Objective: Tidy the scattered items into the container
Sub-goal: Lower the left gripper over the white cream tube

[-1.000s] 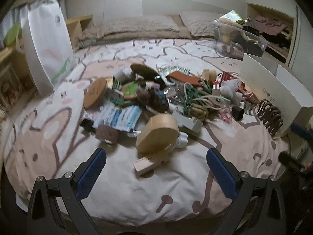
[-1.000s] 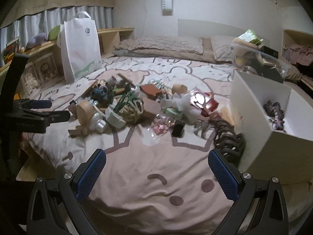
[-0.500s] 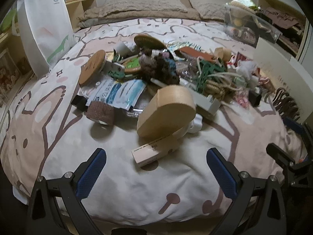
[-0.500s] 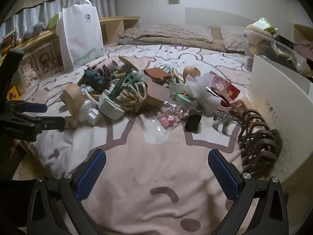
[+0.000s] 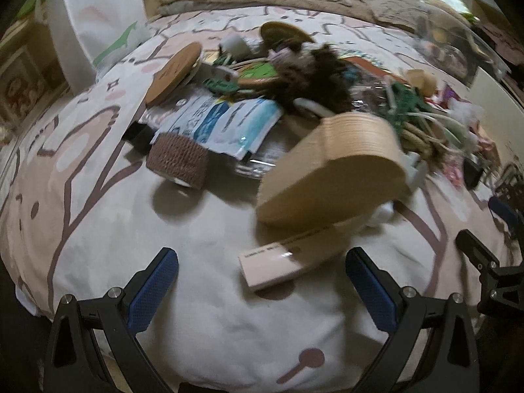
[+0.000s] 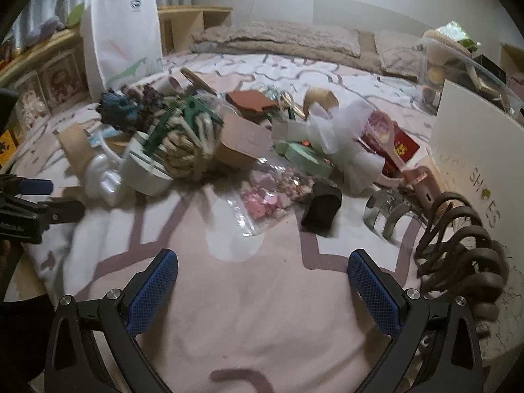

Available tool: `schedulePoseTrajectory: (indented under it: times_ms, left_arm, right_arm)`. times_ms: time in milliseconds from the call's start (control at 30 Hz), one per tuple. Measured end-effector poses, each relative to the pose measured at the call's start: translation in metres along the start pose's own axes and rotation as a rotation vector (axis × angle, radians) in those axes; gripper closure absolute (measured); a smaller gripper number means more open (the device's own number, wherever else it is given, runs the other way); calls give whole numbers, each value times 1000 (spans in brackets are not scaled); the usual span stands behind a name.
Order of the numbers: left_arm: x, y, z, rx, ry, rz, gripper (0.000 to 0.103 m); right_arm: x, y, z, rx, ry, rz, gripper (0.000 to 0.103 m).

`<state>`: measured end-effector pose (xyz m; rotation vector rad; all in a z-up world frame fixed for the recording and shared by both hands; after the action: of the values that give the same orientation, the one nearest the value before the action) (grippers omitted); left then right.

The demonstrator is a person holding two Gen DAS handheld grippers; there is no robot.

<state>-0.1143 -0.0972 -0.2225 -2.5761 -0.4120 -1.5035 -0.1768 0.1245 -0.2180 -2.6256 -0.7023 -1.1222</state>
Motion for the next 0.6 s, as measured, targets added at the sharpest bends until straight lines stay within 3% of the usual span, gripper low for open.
schedulePoseTrajectory:
  times_ms: [333, 600]
  left_arm:
    - [-12, 3, -2, 17, 1, -79, 0]
    - [-13, 5, -2, 64, 39, -66, 0]
  right_arm:
    - [1, 3, 9, 46, -21, -31, 0]
    - [3, 2, 10, 46, -92, -55, 0]
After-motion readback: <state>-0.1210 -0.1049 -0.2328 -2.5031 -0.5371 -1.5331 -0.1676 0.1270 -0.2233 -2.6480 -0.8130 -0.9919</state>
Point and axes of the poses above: each gripper's, at about its wrist camera, not at the fingertips, and x roughly against the way its jaws point, y to its left, z to its underside, the point moved 7 cm from there along -x, roughly the way its jaws point, and after that the axes turned 2 degrees about x, right-handed, at the moved point
